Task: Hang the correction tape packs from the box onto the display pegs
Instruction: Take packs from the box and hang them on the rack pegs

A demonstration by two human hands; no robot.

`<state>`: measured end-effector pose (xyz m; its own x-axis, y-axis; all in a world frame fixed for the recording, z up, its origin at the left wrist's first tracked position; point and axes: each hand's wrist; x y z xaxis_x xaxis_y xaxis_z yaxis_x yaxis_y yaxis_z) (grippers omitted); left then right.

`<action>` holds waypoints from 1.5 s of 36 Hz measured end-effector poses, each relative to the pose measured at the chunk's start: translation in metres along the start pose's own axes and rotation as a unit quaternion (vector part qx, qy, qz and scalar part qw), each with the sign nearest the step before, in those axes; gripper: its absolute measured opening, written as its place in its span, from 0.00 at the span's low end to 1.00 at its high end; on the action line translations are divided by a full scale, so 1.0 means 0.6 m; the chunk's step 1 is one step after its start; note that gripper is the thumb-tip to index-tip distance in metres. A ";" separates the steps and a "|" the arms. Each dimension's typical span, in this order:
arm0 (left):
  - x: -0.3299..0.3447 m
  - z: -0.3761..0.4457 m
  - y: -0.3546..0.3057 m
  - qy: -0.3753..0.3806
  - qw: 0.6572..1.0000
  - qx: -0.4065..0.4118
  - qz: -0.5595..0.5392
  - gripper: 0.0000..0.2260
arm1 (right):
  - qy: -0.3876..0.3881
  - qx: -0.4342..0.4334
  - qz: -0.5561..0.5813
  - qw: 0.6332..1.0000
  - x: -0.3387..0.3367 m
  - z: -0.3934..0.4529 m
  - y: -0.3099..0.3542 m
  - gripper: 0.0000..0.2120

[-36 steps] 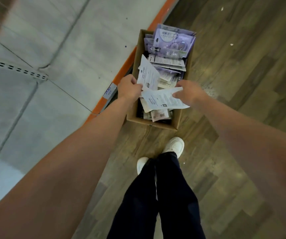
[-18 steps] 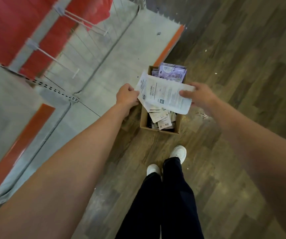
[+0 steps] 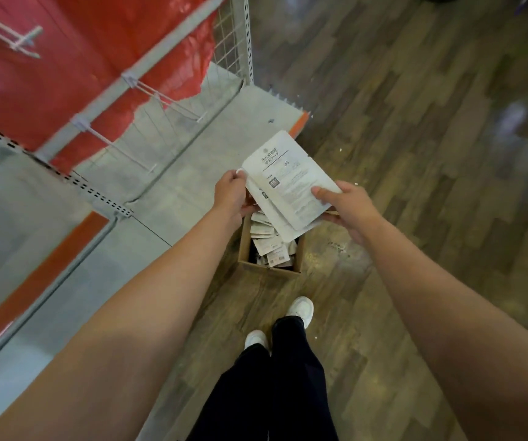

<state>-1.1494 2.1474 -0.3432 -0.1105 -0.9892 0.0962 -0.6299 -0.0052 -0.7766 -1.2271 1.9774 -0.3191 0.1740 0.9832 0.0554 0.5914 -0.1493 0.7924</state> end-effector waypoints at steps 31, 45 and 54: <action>-0.034 -0.145 -0.197 0.009 0.995 0.083 0.056 0.04 | 0.082 -0.041 -0.153 0.984 0.123 -0.084 0.172 0.14; 0.091 -0.177 -0.247 0.122 0.984 0.121 0.037 0.12 | 0.139 -0.153 -0.238 0.949 0.038 -0.089 0.269 0.06; 0.143 -0.183 -0.310 0.005 0.981 0.196 -0.016 0.18 | 0.053 -0.187 -0.200 0.960 -0.050 -0.072 0.341 0.12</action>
<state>-1.1262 2.0796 -0.1224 -0.1036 -0.9861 0.1297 -0.2902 -0.0947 -0.9523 -1.1455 1.9220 -0.1323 -0.1010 0.9623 -0.2526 0.2662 0.2707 0.9251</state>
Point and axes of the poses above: each hand's wrist, its own z-axis towards the middle knuckle, its own x-axis out of the palm, y = z × x, and after that the axes turned 10 degrees about y, right-handed
